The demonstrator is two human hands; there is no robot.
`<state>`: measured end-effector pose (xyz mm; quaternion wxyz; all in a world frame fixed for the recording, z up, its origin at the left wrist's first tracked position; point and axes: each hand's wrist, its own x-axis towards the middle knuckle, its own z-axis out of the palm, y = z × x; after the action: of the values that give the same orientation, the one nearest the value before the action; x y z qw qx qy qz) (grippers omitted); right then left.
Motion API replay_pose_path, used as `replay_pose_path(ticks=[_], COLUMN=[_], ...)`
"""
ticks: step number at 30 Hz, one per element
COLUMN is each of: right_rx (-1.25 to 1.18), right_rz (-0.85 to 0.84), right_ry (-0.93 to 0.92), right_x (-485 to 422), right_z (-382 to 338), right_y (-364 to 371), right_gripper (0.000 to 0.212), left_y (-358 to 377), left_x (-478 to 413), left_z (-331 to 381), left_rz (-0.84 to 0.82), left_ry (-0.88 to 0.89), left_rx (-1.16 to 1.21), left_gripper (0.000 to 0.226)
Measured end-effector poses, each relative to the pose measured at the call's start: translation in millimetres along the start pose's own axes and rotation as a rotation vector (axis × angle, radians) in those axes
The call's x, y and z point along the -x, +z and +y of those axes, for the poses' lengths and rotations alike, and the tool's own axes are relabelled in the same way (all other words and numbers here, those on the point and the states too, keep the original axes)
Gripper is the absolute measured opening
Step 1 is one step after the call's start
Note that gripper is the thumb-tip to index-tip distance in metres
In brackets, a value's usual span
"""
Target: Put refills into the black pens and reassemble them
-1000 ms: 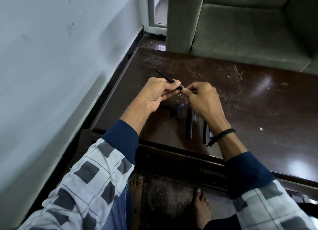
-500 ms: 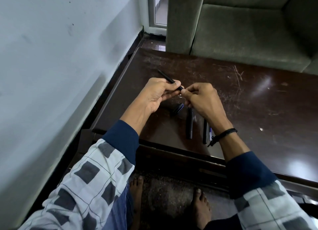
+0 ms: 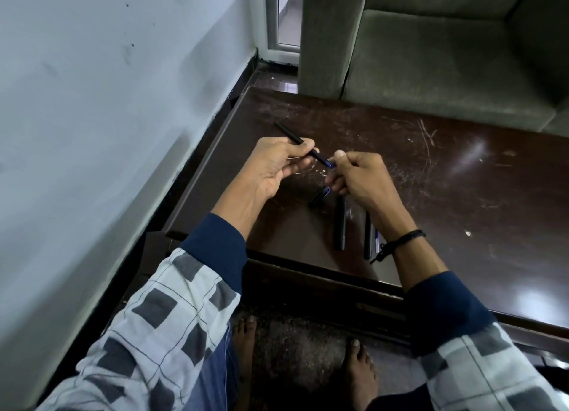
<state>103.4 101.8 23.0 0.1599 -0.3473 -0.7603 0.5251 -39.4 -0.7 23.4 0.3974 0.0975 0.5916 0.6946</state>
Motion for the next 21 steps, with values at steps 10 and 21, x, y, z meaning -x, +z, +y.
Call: replay_pose_path(ticks=[10,21], right_rx=[0.845,0.577], right_rz=[-0.118,0.005], right_ry=[-0.230,-0.097], right_x=[9,5], right_z=[9,4], right_y=[13,4], right_gripper=[0.037,0.020], left_y=[-12,-14], left_x=[-7,-9], left_z=[2,3], left_rz=[0.044,0.040], left_ry=[-0.017,-0.019], left_rx=[-0.023,0.005], left_gripper=[0.016,0.014])
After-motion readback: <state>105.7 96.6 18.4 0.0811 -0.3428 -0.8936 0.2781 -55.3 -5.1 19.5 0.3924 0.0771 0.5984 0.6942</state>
